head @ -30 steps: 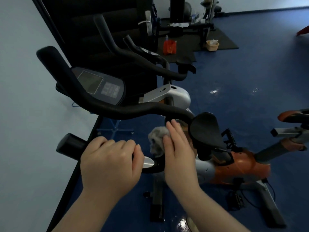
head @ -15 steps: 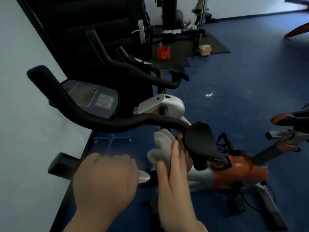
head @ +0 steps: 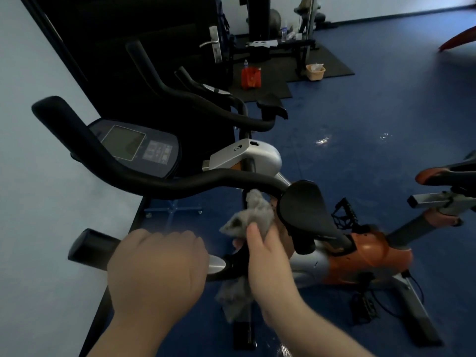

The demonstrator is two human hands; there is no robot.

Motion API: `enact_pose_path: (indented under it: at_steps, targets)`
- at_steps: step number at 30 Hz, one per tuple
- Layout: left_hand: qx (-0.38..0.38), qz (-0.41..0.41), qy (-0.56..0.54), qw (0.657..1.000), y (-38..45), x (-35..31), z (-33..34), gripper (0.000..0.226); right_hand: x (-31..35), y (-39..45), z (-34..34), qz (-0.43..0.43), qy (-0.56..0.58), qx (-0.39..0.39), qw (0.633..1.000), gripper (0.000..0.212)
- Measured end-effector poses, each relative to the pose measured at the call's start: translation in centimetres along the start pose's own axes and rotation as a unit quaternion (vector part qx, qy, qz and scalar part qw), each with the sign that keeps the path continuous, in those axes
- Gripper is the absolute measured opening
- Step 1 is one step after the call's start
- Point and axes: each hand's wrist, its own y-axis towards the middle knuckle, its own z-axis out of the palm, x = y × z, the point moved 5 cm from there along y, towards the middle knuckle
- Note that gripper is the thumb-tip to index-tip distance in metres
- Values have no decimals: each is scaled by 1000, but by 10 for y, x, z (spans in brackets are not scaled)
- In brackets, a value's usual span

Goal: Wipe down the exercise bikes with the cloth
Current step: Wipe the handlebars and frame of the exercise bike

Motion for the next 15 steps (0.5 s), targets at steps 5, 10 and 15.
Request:
enact_pose_path:
  at_steps: [5, 10, 15]
  targets:
    - [-1, 3, -1, 1000, -4, 1, -1, 43, 6, 15, 3, 72, 93, -65, 991, 24]
    - [37, 26, -30, 999, -23, 11, -6, 31, -10, -42, 25, -121, 8, -116, 986, 36]
    - [-21, -2, -17, 1000, -36, 43, -27, 30, 0, -66, 40, -239, -235, -119, 935, 35]
